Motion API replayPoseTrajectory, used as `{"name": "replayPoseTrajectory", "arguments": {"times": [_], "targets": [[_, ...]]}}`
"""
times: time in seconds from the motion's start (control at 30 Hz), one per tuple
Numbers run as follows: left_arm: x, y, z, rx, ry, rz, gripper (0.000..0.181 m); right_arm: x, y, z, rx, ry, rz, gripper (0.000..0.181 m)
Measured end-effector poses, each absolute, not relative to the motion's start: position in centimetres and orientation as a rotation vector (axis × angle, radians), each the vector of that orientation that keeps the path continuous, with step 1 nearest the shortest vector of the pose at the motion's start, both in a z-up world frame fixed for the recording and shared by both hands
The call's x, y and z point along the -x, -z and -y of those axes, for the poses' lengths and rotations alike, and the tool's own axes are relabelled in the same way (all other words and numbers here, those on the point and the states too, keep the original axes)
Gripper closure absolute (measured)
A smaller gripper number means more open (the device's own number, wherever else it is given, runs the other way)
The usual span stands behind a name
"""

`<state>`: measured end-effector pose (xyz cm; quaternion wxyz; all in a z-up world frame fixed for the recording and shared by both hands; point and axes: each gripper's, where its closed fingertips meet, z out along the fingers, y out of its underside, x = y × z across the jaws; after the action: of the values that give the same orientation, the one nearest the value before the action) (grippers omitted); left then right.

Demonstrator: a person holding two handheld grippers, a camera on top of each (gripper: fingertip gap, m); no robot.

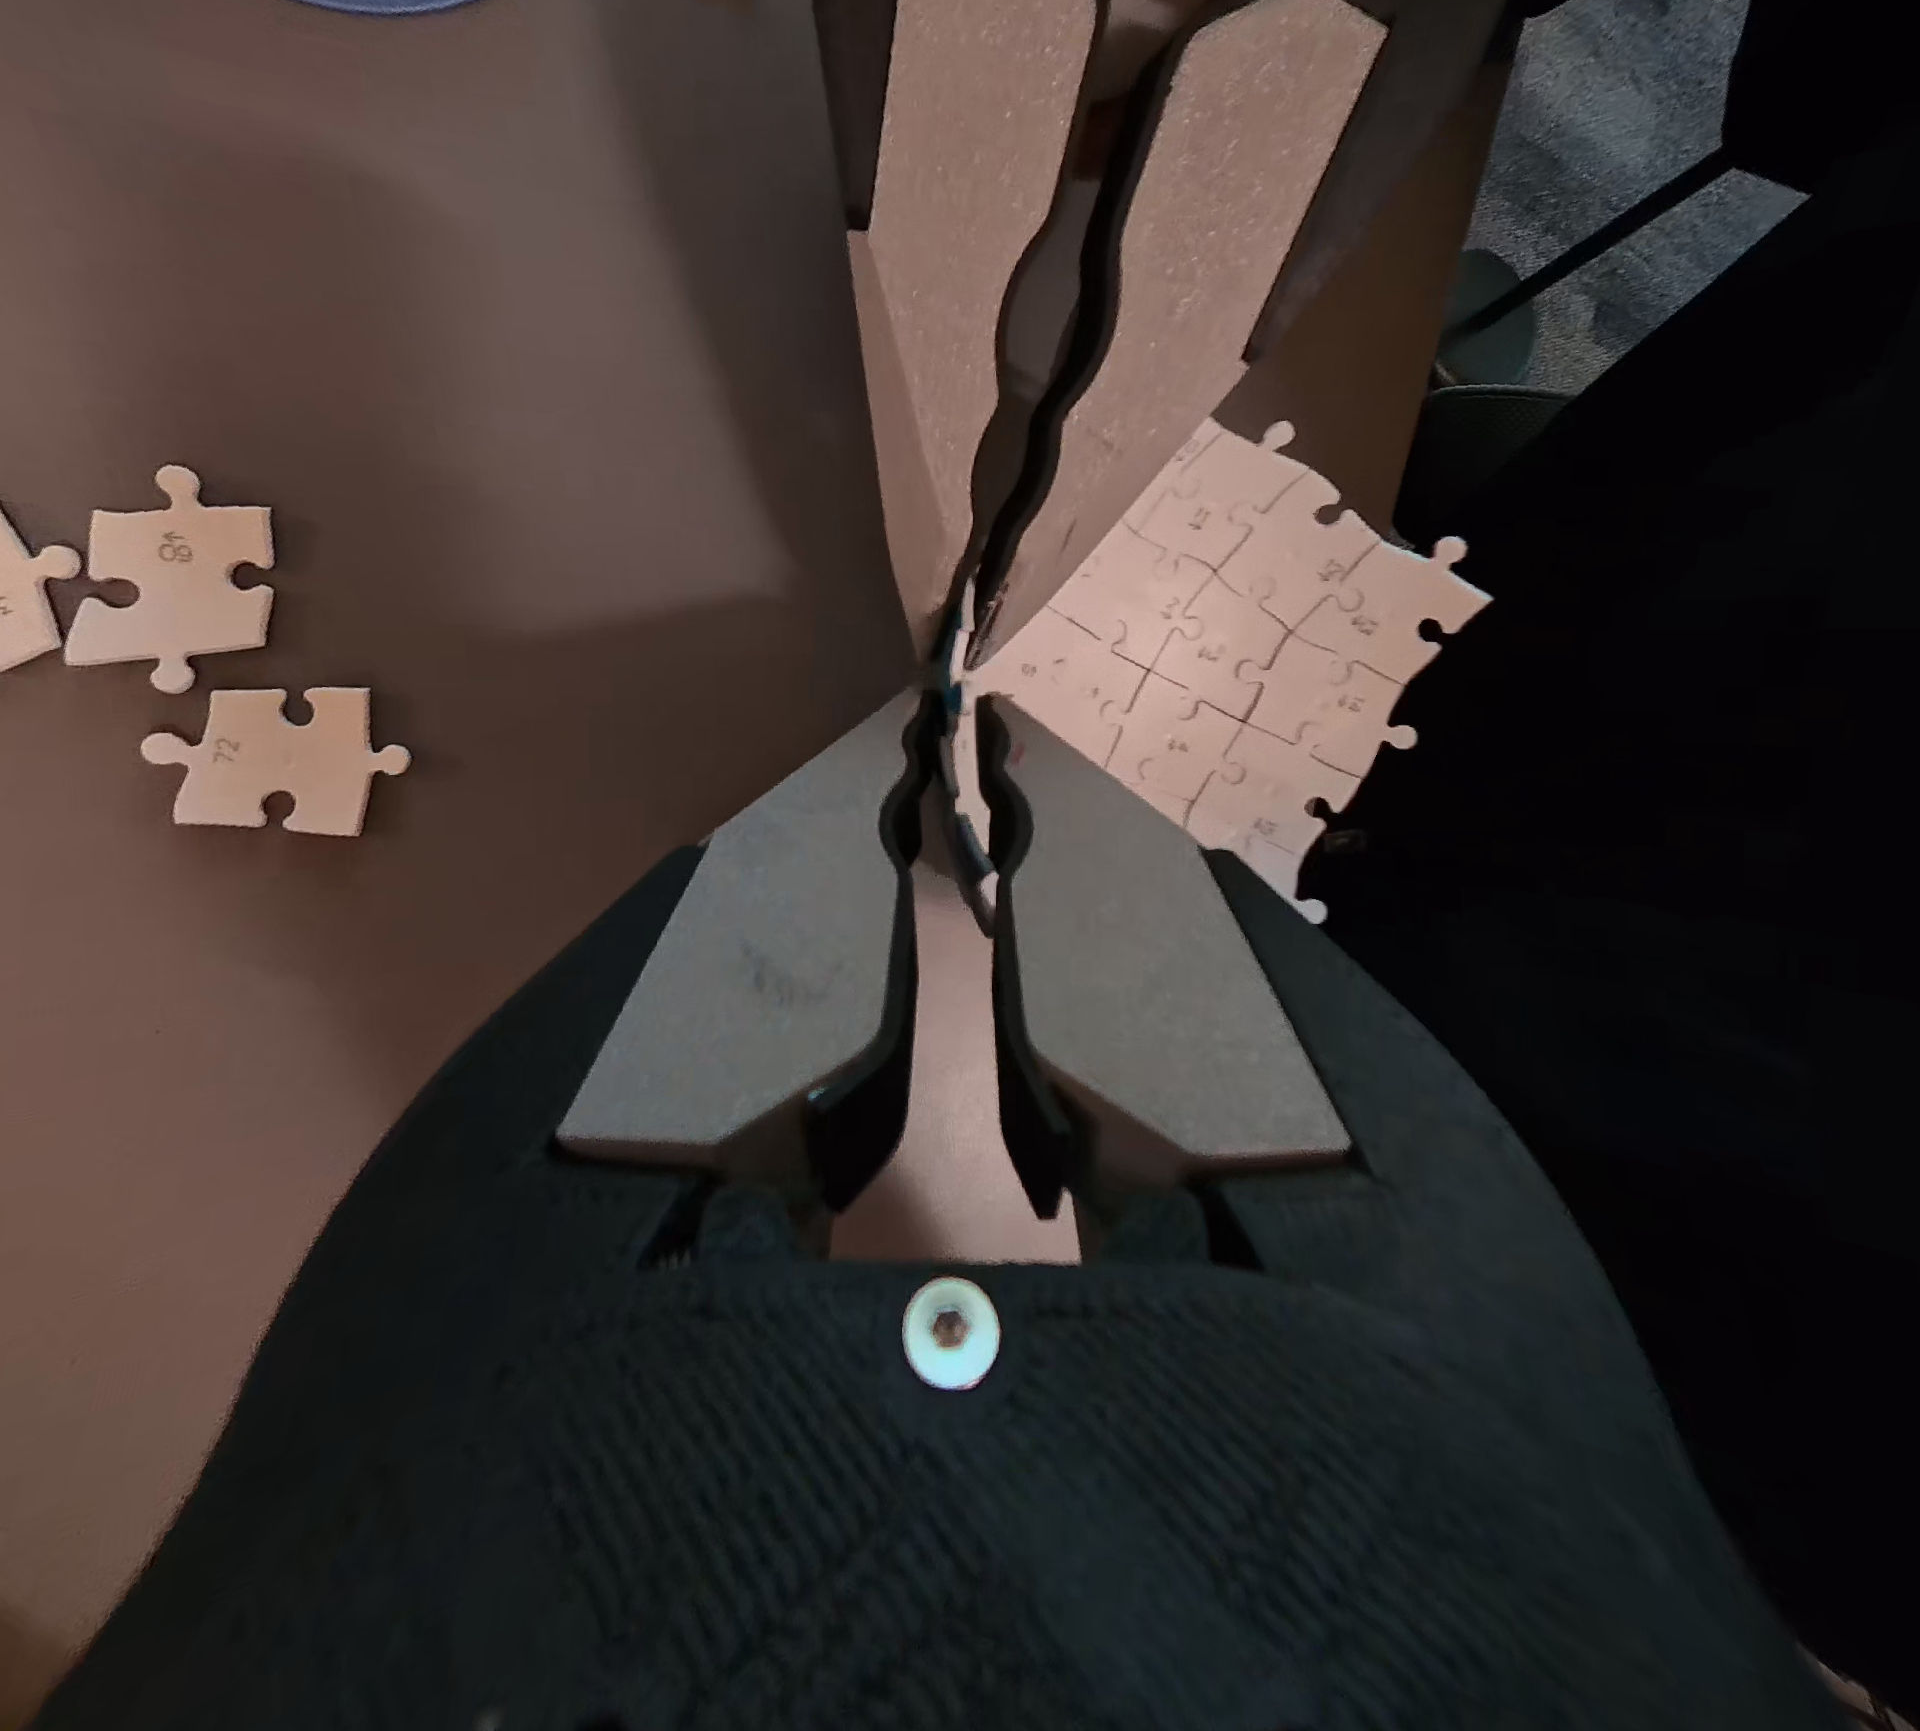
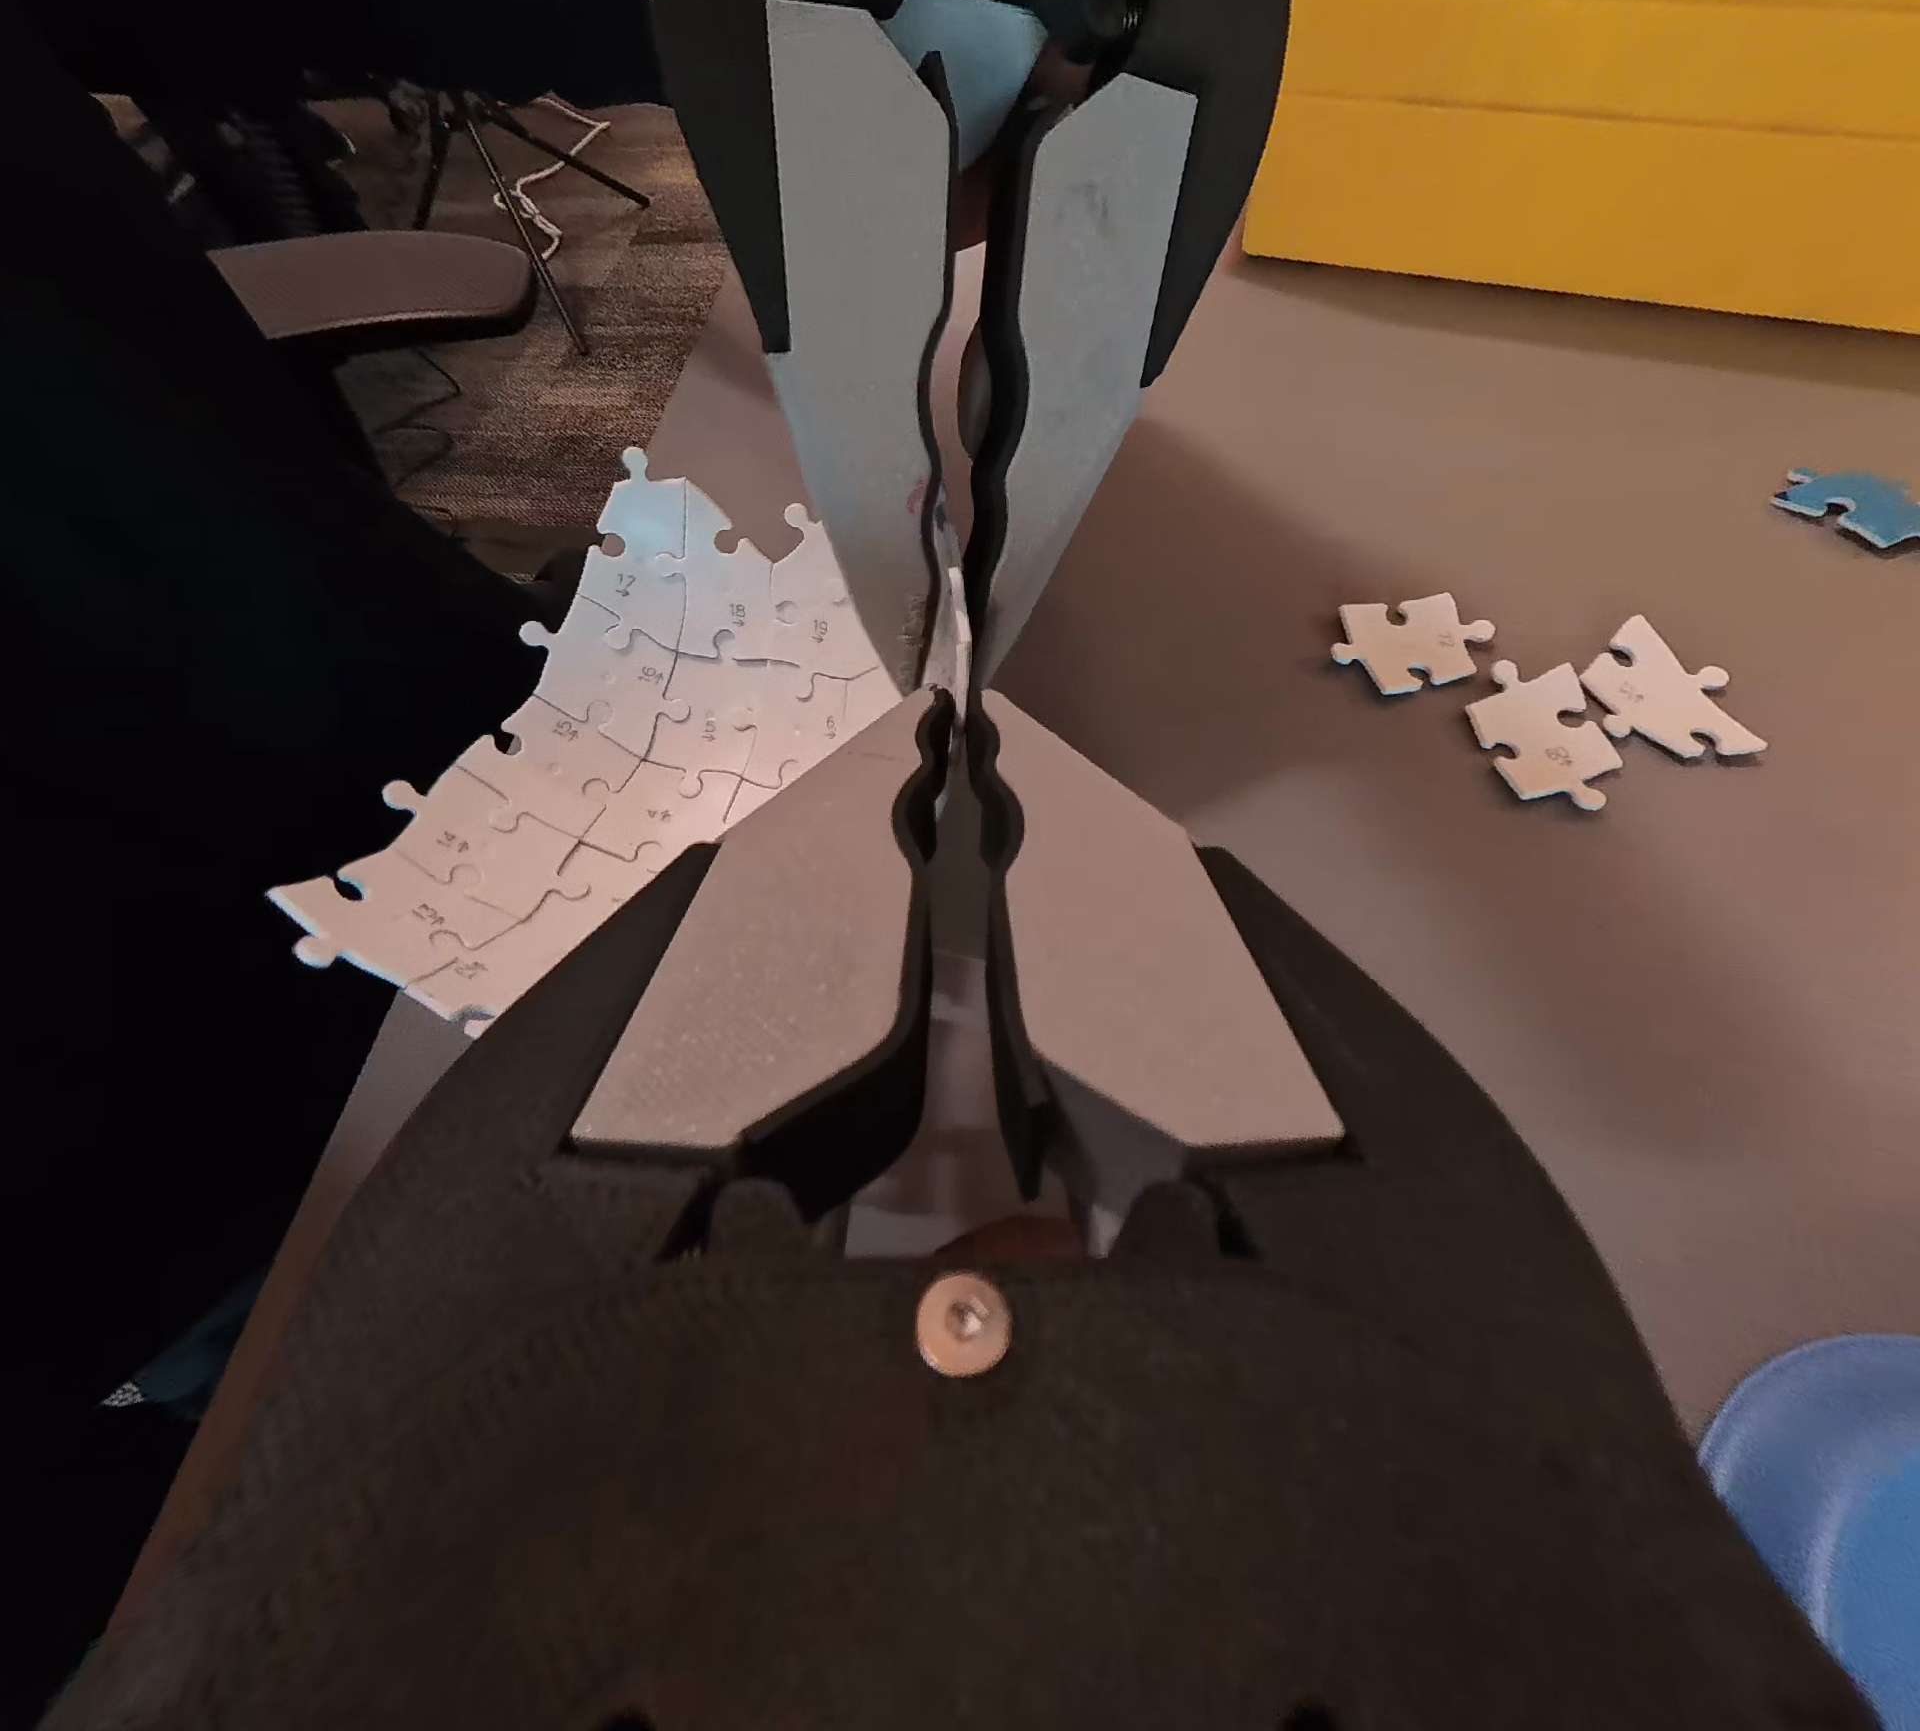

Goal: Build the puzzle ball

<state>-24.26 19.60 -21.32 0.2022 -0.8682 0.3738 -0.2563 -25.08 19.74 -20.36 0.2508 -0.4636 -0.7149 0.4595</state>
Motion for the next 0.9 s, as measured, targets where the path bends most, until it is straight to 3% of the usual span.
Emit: {"name": "replayPoseTrajectory", "arguments": {"times": [0.9], "targets": [[24.91,21.68,-19.96,2.442,0.688,-1.032,0.180,25.67,20.79,-20.11,1.326,-1.205,1.914,0.181]]}}
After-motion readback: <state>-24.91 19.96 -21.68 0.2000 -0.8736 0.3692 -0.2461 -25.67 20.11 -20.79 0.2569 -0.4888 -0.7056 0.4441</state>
